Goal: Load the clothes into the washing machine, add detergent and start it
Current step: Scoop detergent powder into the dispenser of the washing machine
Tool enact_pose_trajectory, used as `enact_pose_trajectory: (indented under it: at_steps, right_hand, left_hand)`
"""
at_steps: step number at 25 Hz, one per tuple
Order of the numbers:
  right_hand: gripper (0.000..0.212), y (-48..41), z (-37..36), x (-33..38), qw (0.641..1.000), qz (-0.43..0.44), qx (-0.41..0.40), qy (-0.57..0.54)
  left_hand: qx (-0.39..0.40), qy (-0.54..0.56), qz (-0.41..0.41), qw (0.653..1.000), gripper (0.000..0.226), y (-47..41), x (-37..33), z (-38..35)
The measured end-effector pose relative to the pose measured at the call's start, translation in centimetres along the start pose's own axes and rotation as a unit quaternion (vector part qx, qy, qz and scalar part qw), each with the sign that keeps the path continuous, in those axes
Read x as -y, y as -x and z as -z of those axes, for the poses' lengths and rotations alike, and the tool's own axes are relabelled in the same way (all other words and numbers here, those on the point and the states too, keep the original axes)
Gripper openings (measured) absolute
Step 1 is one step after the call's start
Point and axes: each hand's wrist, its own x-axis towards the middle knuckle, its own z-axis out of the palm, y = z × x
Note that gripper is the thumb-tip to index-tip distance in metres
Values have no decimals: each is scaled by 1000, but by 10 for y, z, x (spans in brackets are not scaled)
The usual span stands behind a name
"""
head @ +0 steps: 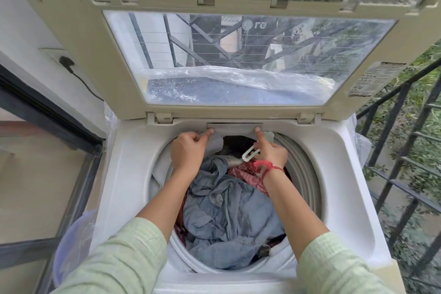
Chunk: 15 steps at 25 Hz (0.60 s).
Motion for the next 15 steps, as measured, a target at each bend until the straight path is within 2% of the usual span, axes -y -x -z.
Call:
enact_pose_trajectory:
  at_steps: [4,7,11,13,15]
  right_hand:
    - [53,-1,-6,0,1000,-7,-6,-22]
    - [50,2,-1,0,1000,-5,7,-12]
    - [30,19,20,-18,996,23,86,-1]
    - [20,30,35,-31,989,29,145,11]
    - [19,49,51,-38,978,66,195,33]
  left_hand:
    - [7,-4,36,999,74,-6,-3,-2]
    - [57,-21,50,997,72,-4,-5,1]
    - [154,-75,42,984,46,24,8,15]
    - [162,-79,1,984,30,43,19,25]
    - [149,-51,-32,987,23,61,24,43]
